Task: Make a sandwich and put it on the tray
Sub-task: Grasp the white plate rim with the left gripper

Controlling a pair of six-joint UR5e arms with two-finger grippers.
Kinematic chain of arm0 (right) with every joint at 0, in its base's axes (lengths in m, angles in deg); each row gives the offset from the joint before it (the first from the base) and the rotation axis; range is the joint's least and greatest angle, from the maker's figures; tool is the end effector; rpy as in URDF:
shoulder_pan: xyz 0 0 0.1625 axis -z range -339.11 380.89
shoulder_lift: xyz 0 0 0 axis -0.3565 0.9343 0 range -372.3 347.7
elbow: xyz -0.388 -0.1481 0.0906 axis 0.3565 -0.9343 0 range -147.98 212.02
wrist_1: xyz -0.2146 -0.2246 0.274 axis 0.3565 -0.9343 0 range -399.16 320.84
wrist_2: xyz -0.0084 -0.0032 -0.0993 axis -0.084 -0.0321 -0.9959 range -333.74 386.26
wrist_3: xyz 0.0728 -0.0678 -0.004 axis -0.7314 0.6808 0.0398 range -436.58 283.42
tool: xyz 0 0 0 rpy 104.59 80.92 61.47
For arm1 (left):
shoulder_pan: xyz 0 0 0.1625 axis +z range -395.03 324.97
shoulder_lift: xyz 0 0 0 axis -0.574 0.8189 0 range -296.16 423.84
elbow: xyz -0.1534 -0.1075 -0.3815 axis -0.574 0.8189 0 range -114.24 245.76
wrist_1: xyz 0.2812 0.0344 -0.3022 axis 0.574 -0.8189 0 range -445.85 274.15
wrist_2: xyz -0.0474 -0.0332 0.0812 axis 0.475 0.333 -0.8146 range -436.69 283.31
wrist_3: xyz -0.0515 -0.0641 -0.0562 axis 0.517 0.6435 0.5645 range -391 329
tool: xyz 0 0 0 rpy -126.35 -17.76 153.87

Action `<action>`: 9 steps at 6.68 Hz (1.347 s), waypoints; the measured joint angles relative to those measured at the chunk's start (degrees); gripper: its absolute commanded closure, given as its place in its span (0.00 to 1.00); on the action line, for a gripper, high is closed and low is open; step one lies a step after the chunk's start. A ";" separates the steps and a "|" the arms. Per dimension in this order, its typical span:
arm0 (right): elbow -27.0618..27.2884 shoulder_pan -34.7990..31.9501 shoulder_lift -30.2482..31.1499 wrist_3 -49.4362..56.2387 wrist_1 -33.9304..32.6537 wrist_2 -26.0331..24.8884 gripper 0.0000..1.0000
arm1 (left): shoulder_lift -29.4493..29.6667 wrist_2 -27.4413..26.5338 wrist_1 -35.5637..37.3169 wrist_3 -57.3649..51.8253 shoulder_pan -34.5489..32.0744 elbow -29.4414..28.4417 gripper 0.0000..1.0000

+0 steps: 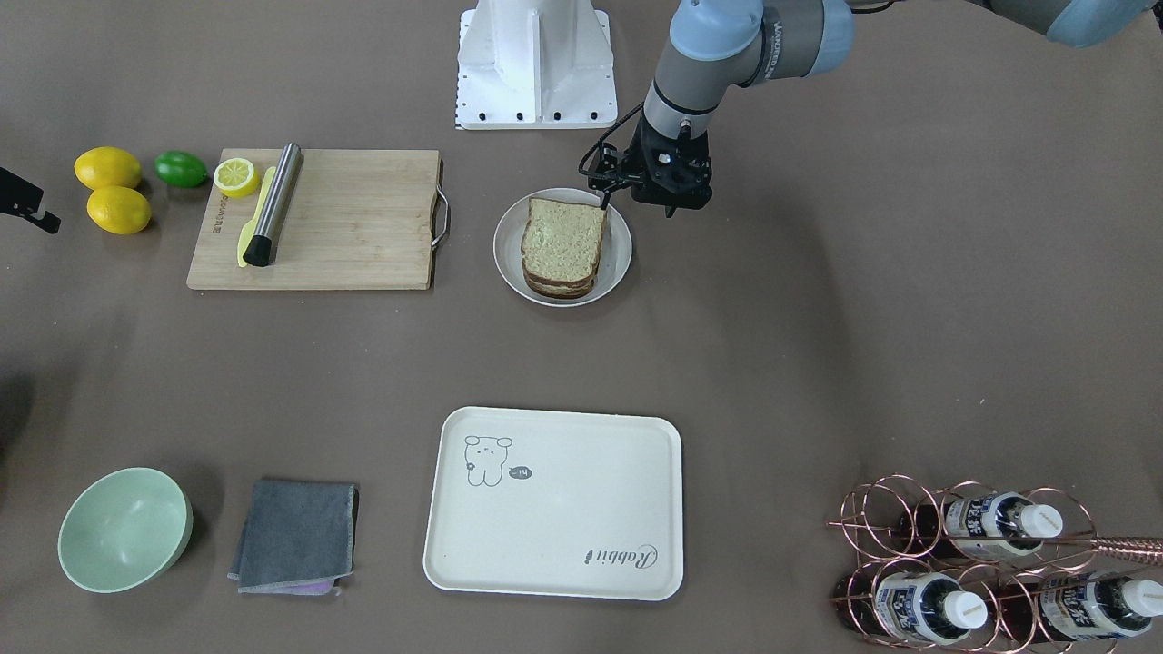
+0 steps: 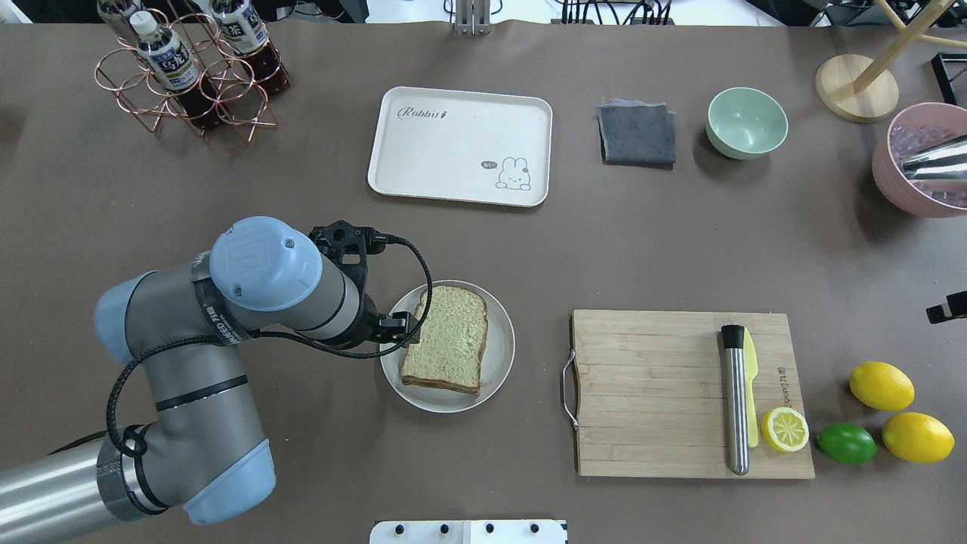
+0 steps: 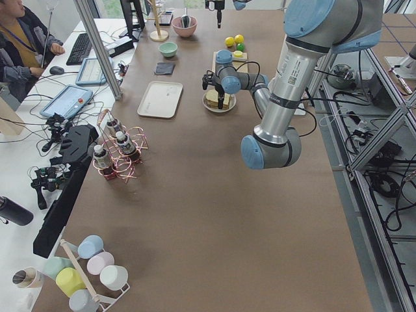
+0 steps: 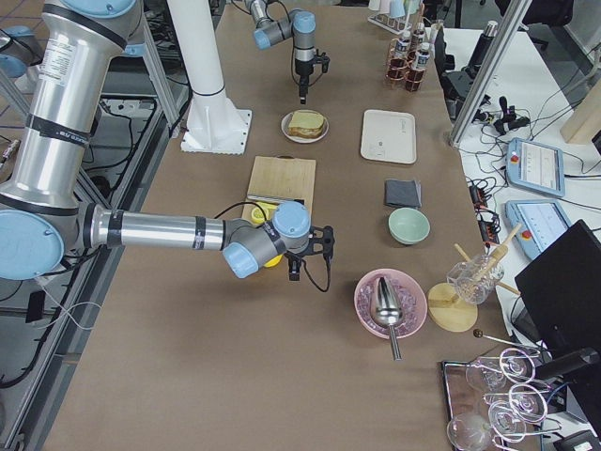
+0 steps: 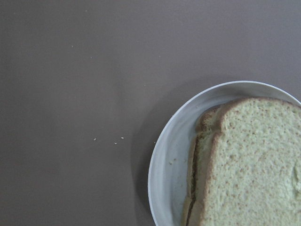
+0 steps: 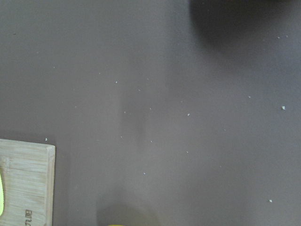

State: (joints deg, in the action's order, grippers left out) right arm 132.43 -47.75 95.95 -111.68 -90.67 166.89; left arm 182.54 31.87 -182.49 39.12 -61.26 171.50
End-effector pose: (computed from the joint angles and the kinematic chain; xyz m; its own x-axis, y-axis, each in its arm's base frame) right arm -0.0835 -0.3682 0.6232 0.5460 -0.0286 0.8373 -0.0007 0.9994 0.0346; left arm 0.5115 -0.3652 0.2425 0.5969 0.0653 -0.7997 -0.0066 0.9970 0.0765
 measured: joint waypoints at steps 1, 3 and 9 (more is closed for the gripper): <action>-0.05 -0.43 0.63 0.64 -0.02 0.04 0.01 | 0.14 -0.20 -2.25 -0.02 0.09 -2.09 0.41; -0.09 -0.75 0.87 0.93 -0.06 0.00 0.01 | 0.08 -0.26 -5.86 0.07 0.13 -4.92 0.49; 0.05 -1.62 1.07 1.21 0.00 0.05 0.01 | -0.07 -0.19 -13.23 0.82 0.13 -9.97 1.00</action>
State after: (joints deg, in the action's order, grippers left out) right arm 132.48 -49.37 97.02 -110.46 -90.67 166.94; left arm 182.46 31.67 -195.72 39.94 -61.13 161.53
